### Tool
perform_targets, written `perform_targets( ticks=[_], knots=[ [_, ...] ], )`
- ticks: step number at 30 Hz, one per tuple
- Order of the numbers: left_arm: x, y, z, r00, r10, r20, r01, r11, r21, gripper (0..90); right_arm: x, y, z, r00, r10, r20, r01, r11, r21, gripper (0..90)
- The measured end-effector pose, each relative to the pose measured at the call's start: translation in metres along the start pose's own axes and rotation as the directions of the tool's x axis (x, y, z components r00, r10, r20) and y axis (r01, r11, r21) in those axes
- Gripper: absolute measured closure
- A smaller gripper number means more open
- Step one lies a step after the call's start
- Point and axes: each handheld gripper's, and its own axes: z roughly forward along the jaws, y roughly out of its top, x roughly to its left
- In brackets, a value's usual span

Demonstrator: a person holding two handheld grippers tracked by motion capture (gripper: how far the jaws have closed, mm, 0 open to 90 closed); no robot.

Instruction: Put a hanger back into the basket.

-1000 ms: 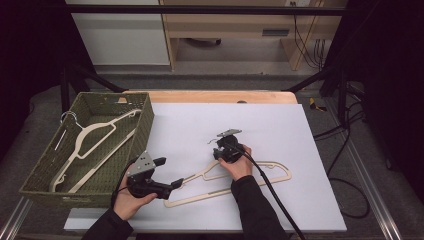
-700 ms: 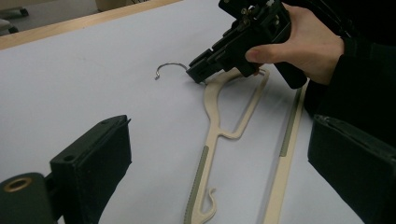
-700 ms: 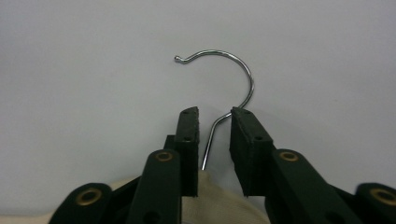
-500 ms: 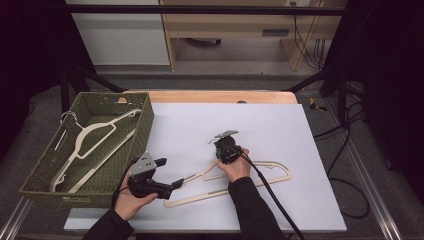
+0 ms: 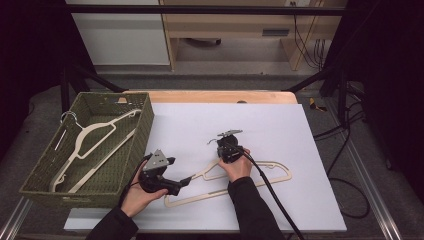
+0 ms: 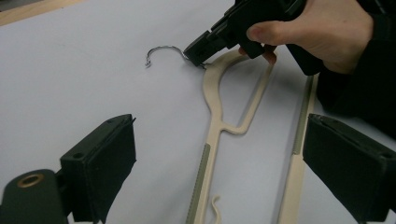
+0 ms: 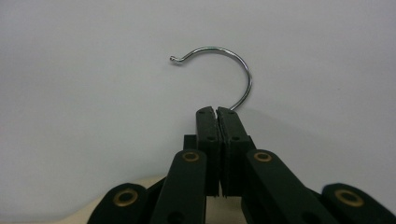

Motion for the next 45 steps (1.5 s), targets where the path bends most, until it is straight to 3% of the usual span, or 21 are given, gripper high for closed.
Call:
perform_targets(
  ticks=[7, 11, 18, 24, 32, 38, 41, 45],
  knots=[
    [0.001, 0.012, 0.039, 0.9994, -0.006, 0.034, 0.004, 0.9986, 0.052, 14.4, 0.002, 0.001, -0.010, 0.9999, 0.008, -0.011, -0.009, 0.9994, -0.034, 89.0],
    [0.000, 0.016, 0.058, 0.9988, -0.010, 0.048, 0.006, 0.9962, 0.087, 17.9, 0.000, -0.001, -0.014, 0.9996, -0.011, -0.025, 0.010, 0.9986, -0.052, 89.0],
    [0.000, 0.018, 0.077, 0.9971, -0.007, 0.076, -0.001, 0.9934, 0.114, 24.2, 0.001, -0.001, -0.020, 0.9995, -0.015, -0.028, 0.013, 0.9978, -0.066, 89.0],
    [0.003, 0.020, 0.096, 0.9953, -0.036, 0.090, 0.022, 0.9887, 0.148, 29.5, 0.002, -0.002, -0.028, 0.9988, -0.033, -0.037, 0.029, 0.9947, -0.099, 88.9],
    [0.004, 0.022, 0.105, 0.9921, -0.040, 0.119, 0.017, 0.9817, 0.190, 42.7, 0.005, -0.002, -0.036, 0.9983, -0.049, -0.033, 0.045, 0.9918, -0.120, 88.9],
    [0.003, 0.024, 0.108, 0.9866, -0.064, 0.150, 0.031, 0.9775, 0.209, 57.3, 0.005, -0.002, -0.041, 0.9981, -0.054, -0.031, 0.049, 0.9896, -0.135, 88.9],
    [0.003, 0.025, 0.109, 0.9836, -0.085, 0.159, 0.046, 0.9708, 0.235, 63.6, 0.007, -0.002, -0.045, 0.9978, -0.056, -0.035, 0.050, 0.9877, -0.148, 88.9],
    [0.003, 0.026, 0.108, 0.9815, -0.104, 0.161, 0.065, 0.9702, 0.234, 69.7, 0.007, -0.002, -0.049, 0.9975, -0.063, -0.033, 0.057, 0.9862, -0.155, 88.8]
  ],
)
